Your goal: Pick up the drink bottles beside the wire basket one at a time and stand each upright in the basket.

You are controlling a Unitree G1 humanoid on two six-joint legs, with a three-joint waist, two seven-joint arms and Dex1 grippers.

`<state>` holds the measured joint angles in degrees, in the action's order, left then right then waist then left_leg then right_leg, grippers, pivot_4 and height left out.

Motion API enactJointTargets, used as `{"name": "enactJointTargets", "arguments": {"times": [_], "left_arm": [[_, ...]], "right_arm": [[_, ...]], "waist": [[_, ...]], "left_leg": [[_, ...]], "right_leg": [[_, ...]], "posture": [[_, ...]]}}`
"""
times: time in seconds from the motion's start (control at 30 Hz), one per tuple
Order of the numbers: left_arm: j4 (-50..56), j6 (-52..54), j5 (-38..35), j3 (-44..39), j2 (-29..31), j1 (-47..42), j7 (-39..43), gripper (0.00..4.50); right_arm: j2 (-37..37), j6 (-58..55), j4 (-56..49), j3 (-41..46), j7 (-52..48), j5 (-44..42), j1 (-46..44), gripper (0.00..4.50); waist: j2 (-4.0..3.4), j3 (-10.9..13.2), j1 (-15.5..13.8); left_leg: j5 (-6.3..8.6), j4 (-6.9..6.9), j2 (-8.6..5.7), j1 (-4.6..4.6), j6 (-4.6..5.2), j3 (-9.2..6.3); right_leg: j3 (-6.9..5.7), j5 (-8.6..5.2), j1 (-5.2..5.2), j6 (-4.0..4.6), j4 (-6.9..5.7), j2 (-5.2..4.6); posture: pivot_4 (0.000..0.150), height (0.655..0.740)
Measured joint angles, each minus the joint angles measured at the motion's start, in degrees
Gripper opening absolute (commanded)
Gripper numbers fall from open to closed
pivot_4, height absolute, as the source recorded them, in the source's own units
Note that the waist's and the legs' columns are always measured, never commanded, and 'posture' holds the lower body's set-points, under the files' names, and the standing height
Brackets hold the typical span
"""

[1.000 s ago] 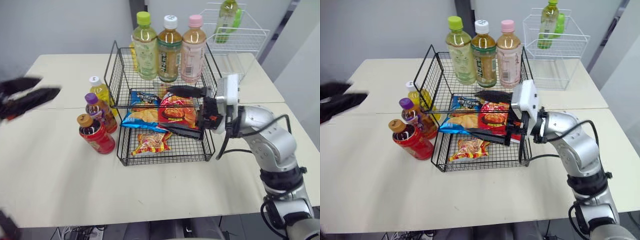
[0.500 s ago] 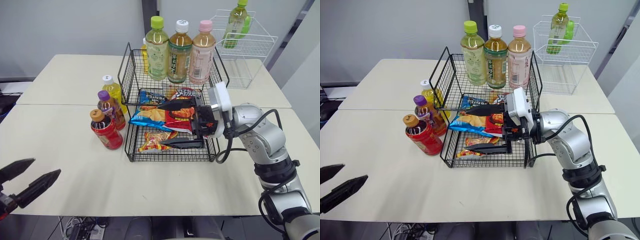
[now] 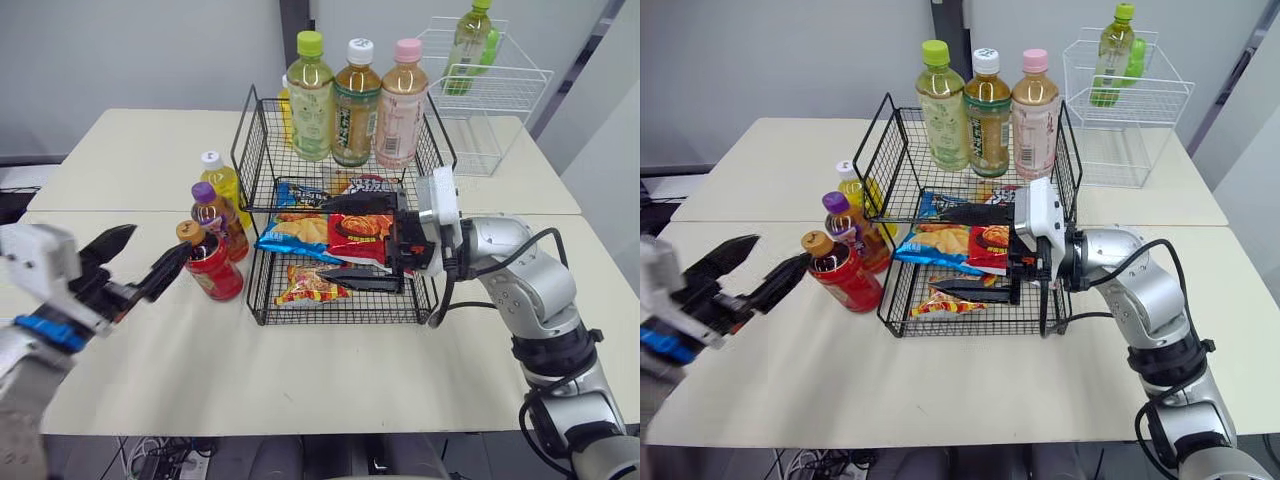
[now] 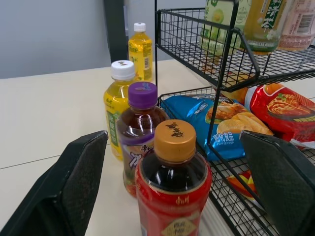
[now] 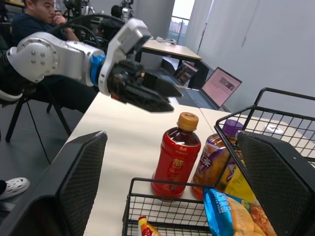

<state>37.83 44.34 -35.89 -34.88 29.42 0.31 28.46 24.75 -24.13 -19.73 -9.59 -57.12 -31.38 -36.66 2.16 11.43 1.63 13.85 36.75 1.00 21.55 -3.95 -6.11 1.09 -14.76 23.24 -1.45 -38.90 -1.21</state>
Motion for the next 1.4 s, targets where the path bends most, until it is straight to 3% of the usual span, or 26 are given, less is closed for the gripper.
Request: {"name": "enactJointTargets", "arguments": {"times": [0.17, 0.5, 0.6, 0.9, 1.27, 1.4], "left_arm": [[-3.1, -5.2, 6.5, 7.5, -0.7, -2.3, -4.5, 4.46], [-6.2, -8.7, 8.8, 12.0, -0.9, -3.6, -6.5, 4.46], [-6.7, -8.9, 8.9, 12.0, -0.8, -3.6, -6.5, 3.94], [-8.1, -10.1, 9.1, 12.2, -0.5, -5.0, -6.5, 1.37], [-10.2, -11.2, 7.2, 11.3, 1.3, -5.3, -3.9, 1.37], [-11.9, -8.2, 2.1, 6.1, 7.6, -6.0, -0.6, 1.37]], "right_arm": [[0.8, -0.3, -1.4, 0.4, 2.2, 0.6, 0.3, 4.5], [1.5, -1.3, -4.0, 0.8, 4.5, 0.6, 1.5, 4.5], [1.6, -1.4, -4.2, 1.0, 4.8, 0.6, 1.7, 4.5], [1.5, -1.6, -4.2, 1.0, 4.9, 0.5, 1.7, 4.5], [1.1, -1.6, -4.2, 1.1, 4.9, 0.5, 1.7, 4.5], [0.1, -1.4, -3.3, 1.5, 4.8, 0.3, 1.6, 4.5]], "waist": [[-0.01, 0.0, 0.2], [-0.01, 0.0, 0.1], [-0.01, 0.0, 0.1], [-0.01, 0.0, 0.1], [-0.03, 0.0, 0.1], [0.0, 0.1, 0.2]], "left_leg": [[0.0, -0.04, 0.02, 0.02, 0.0, -0.01], [0.0, -0.04, 0.0, 0.05, 0.0, -0.05], [0.0, -0.04, -0.01, 0.06, 0.0, -0.05], [0.0, -0.05, 0.0, 0.06, 0.0, -0.06], [0.0, -0.08, 0.01, 0.07, 0.01, -0.07], [0.0, -0.12, 0.11, 0.33, 0.0, -0.11]], "right_leg": [[-0.01, -0.01, 0.04, 0.01, 0.01, 0.02], [-0.05, -0.01, 0.04, 0.0, 0.04, 0.0], [-0.05, -0.02, 0.04, 0.0, 0.04, 0.0], [-0.07, -0.02, 0.04, -0.01, 0.06, 0.0], [-0.08, -0.03, 0.07, 0.01, 0.06, 0.02], [-0.14, -0.03, 0.32, 0.02, 0.09, 0.11]], "posture": [[0.15, 0.74], [0.15, 0.74], [0.15, 0.74], [0.15, 0.74], [0.15, 0.74], [0.15, 0.74]]}}
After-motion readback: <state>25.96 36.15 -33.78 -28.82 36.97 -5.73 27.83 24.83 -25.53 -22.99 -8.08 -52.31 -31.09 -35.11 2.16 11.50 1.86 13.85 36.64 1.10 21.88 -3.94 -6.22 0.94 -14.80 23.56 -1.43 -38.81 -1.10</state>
